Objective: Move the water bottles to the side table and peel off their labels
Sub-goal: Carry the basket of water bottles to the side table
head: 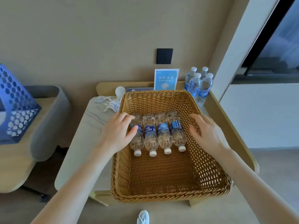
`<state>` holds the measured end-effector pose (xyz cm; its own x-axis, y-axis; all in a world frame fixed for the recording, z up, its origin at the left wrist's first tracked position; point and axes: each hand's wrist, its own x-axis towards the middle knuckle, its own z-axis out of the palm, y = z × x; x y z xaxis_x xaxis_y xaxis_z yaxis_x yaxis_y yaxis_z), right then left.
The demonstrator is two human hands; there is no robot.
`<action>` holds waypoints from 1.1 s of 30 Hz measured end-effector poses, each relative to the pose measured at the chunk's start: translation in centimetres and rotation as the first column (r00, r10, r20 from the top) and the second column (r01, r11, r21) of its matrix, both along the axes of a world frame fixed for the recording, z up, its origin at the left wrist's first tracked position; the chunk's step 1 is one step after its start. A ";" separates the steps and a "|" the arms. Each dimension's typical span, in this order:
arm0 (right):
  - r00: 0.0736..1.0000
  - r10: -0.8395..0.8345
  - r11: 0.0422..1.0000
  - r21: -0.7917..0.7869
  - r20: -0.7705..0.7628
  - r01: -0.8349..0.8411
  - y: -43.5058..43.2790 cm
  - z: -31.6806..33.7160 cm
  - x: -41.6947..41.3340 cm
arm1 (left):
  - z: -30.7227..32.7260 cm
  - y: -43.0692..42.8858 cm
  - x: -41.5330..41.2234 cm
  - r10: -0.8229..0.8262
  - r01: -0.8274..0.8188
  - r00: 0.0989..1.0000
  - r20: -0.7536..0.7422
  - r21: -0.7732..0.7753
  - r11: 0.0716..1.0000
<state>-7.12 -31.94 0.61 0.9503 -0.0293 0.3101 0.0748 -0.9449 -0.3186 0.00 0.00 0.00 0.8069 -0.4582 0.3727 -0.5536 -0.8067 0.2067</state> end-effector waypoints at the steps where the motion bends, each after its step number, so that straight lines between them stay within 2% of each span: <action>1: 1.000 -0.011 1.000 0.012 0.008 0.011 -0.3 -0.3 0.7 | -0.2 0.1 0.7 0.009 -0.009 1.000 -0.022 -0.002 1.000; 3: 0.999 -0.042 0.999 0.019 -0.004 0.042 -0.9 -0.8 2.0 | -0.7 0.4 2.1 0.030 -0.030 0.999 -0.044 0.004 1.000; 6: 0.990 -0.075 0.997 -0.022 -0.116 0.073 -1.9 -1.8 3.4 | -1.6 0.4 3.5 0.059 -0.058 0.997 -0.055 0.028 0.998; 9: 0.957 -0.122 0.990 0.031 -0.263 0.135 -3.0 -2.5 4.2 | -2.5 0.5 3.8 0.147 -0.146 0.985 -0.094 0.024 0.989; 12: 0.918 -0.137 0.974 0.116 -0.373 0.192 -3.5 -3.1 4.5 | -3.7 0.8 3.4 0.251 -0.247 0.931 -0.266 0.052 0.968; 14: 0.896 -0.134 0.941 0.230 -0.423 0.249 -3.9 -3.2 4.6 | -4.6 1.0 2.9 0.279 -0.292 0.849 -0.449 0.042 0.955; 16: 0.882 -0.099 0.895 0.345 -0.460 0.281 -4.4 -3.3 4.5 | -5.1 1.1 2.4 0.223 -0.342 0.762 -0.607 -0.086 0.936; 18: 0.882 -0.041 0.867 0.422 -0.470 0.265 -4.7 -3.5 4.2 | -5.1 1.2 2.0 0.137 -0.358 0.729 -0.671 -0.203 0.911; 20: 0.888 0.006 0.849 0.472 -0.459 0.238 -4.9 -3.7 4.0 | -5.2 1.3 1.8 0.096 -0.360 0.716 -0.692 -0.248 0.899; 24: 0.896 0.039 0.829 0.515 -0.442 0.218 -5.2 -4.4 3.4 | -5.4 1.0 1.8 0.128 -0.437 0.673 -0.729 -0.251 0.864; 33: 0.892 0.039 0.857 0.474 -0.450 0.202 -5.7 -5.3 3.8 | -4.9 -0.1 1.5 0.210 -0.508 0.700 -0.682 -0.269 0.819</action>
